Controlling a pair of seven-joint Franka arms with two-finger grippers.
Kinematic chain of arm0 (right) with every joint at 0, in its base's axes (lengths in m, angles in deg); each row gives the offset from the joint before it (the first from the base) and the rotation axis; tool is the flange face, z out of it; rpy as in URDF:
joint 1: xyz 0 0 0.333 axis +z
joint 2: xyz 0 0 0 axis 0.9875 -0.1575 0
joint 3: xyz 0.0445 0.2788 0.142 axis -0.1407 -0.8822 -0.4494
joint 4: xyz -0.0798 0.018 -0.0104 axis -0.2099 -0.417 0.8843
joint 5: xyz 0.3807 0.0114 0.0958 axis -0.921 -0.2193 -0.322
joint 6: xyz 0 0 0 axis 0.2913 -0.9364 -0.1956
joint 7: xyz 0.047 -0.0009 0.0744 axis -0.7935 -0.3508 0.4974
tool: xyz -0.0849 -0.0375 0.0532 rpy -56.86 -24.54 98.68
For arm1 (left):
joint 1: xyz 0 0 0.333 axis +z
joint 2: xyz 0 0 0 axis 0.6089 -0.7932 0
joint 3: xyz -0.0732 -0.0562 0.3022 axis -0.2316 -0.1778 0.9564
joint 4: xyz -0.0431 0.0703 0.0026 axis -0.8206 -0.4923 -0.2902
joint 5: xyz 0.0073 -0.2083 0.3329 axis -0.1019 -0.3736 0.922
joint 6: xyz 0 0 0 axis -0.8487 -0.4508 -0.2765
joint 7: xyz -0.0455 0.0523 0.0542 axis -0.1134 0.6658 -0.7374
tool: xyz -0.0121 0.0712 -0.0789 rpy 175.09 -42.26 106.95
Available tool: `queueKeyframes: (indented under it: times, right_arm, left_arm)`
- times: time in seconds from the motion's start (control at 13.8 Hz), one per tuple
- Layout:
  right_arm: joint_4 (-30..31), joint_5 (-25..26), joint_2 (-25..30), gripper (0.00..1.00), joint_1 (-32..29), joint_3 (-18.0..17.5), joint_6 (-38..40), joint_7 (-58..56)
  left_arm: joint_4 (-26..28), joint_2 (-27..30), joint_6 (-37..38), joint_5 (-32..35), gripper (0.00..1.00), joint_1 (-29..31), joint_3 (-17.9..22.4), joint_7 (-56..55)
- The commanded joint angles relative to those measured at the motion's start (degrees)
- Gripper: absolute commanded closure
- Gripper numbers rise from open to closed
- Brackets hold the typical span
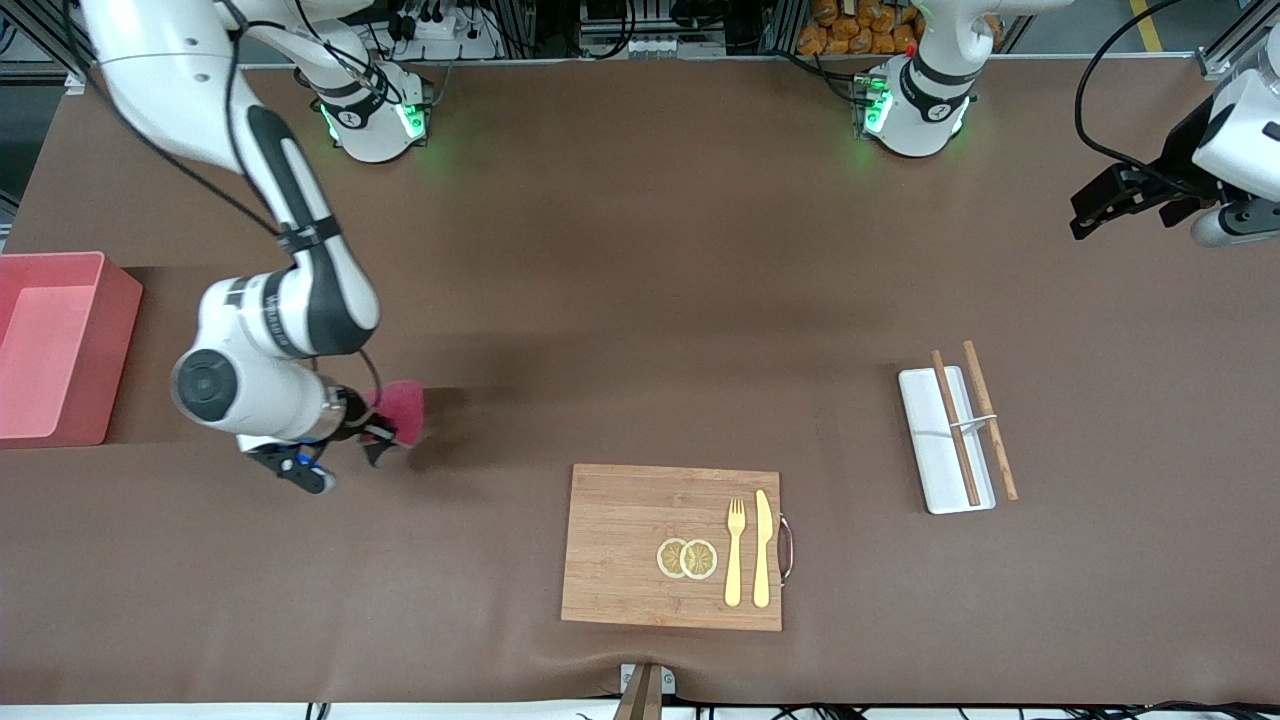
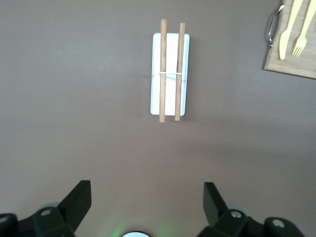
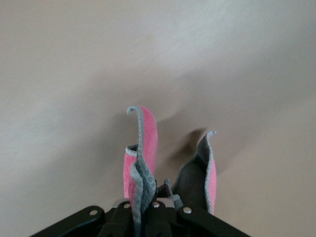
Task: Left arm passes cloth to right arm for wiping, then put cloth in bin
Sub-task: 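Carry the cloth with the right gripper over the pink bin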
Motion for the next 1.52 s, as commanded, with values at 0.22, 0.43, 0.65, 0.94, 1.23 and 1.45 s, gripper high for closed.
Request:
queueKeyframes:
  times: [0.22, 0.43, 0.65, 0.94, 1.23, 1.45]
  right_arm:
    - [-2.50, 0.35, 0.85, 1.00, 3.05, 1.26, 0.58, 5.14]
    - [-8.55, 3.07, 2.26, 1.00, -5.45, 1.18, 10.58, -9.13]
    - [-14.71, 3.07, 3.39, 1.00, -15.38, 1.09, 19.81, -28.30]
    - [-15.60, 6.22, 7.09, 1.00, -26.02, 1.18, 21.60, -48.43]
    - [-20.00, 7.82, 6.57, 1.00, -37.89, 1.18, 25.64, -66.72]
    - [-20.44, 10.18, 5.78, 1.00, -43.61, 1.18, 25.29, -77.27]
  left_arm:
    - [-1.09, -0.08, 0.40, 0.10, 0.00, -1.03, 0.08, 1.76]
    - [-1.09, 0.10, 0.40, 0.01, 0.00, -0.94, 0.08, 1.76]
    - [-1.18, 0.01, 0.49, 0.01, 0.00, -1.11, 0.08, 1.67]
    - [-1.09, 0.01, 0.49, 0.01, 0.00, -1.11, 0.08, 1.67]
    - [-1.09, 0.01, 0.49, 0.01, 0.00, -1.02, 0.08, 1.76]
    - [-1.01, -0.08, 0.49, 0.01, 0.00, -1.11, 0.08, 1.67]
